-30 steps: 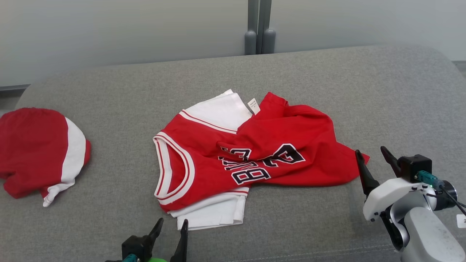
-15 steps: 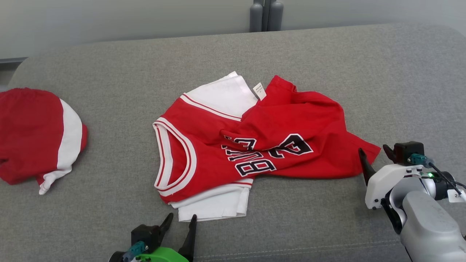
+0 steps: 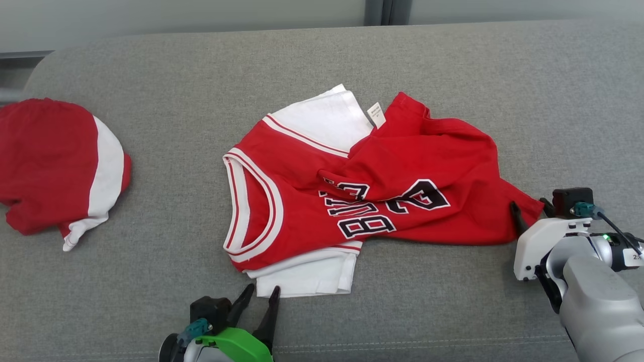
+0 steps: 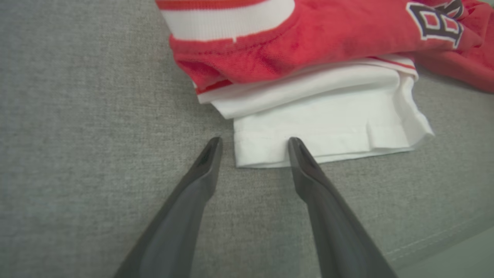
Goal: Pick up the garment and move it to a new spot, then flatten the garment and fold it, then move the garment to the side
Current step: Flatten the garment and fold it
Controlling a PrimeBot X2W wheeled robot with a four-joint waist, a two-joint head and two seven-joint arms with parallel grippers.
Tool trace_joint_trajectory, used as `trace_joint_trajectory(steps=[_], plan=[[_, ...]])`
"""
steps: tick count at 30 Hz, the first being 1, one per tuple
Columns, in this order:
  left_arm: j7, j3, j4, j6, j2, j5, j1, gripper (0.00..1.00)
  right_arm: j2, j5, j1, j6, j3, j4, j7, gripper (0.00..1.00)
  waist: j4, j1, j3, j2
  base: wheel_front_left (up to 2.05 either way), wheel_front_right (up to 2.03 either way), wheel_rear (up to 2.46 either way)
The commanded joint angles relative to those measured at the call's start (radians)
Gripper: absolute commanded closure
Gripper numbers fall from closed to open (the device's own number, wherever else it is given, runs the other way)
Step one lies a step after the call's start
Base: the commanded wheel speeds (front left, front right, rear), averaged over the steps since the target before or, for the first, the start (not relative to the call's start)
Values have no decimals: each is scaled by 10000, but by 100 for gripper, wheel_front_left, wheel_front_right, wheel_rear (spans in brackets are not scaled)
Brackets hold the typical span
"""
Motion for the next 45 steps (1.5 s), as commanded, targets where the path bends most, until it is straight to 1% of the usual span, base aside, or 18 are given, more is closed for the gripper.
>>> trace_joint_trajectory(steps=[1, 6, 10, 13, 17, 22, 28, 29, 30, 32, 35, 37, 39, 41, 45], plan=[[179, -204, 301, -19, 2, -132, -6, 100, 57, -107, -53, -5, -12, 129, -13, 100, 17, 0, 36, 0, 0, 0, 0], [157, -407, 403, -27, 71, -282, -178, 100, 103, -83, -63, -11, -42, 193, -48, 100, 21, 0, 0, 0, 0, 0, 0], [105, -289, 178, -16, 212, -285, -211, 100, 193, 141, 103, -9, -115, -190, -82, 100, 32, 0, -222, 0, 0, 0, 0], [67, 19, -476, 82, 360, -131, -63, 100, 180, 429, 440, -9, -226, -863, -86, 100, 53, 0, -461, 0, 0, 0, 0], [62, 437, -1604, 307, 564, 144, 311, 100, 297, 1120, 1076, -9, -276, -1988, -85, 100, 44, 0, -721, 0, 0, 0, 0], [61, 871, -3071, 502, 838, 458, 630, 100, 282, 2160, 1761, -9, 190, -3253, -86, 100, -108, 0, -866, 0, 0, 0, 0], [95, 981, -4498, 422, 1313, 793, 94, 100, 99, 3585, 1842, -8, 1045, -4617, 128, 100, -349, 0, -822, 0, 0, 0, 0], [143, 974, -4662, 407, 1455, 884, -88, 100, 47, 3811, 1763, -8, 1181, -4851, 225, 100, -391, 0, -790, 0, 0, 0, 0], [375, 940, -4921, 358, 1739, 1058, -542, 100, -59, 4149, 1538, -8, 1421, -5264, 399, 100, -481, 0, -681, 0, 0, 0, 0], [604, 926, -5114, 286, 2018, 1177, -1156, 100, -57, 4513, 1273, -5, 1613, -5618, 618, 100, -571, 0, -520, 0, 0, 0, 0], [979, 980, -5183, 144, 2355, 965, -2133, 100, -139, 4941, 649, -5, 1844, -5931, 951, 100, -745, 0, -159, 0, 0, 0, 0], [1229, 953, -5089, 86, 2706, 954, -2970, 100, -127, 5189, 25, -5, 1963, -6005, 1165, 100, -886, 0, 180, 0, 0, 0, 0], [1439, 899, -4943, 27, 2902, 706, -3869, 100, -101, 5362, -754, -5, 2094, -5918, 1362, 100, -1010, 0, 550, 0, 0, 0, 0], [1652, 797, -4790, -10, 3243, 595, -4878, 100, 31, 5673, -1605, -3, 2136, -5769, 1562, 100, -1125, 0, 962, 0, 0, 0, 0], [2061, 265, -4410, -20, 3748, -116, -7077, 100, 126, 6072, -3625, -3, 2055, -5141, 1835, 100, -1254, 0, 1812, 0, 0, 0, 0]])
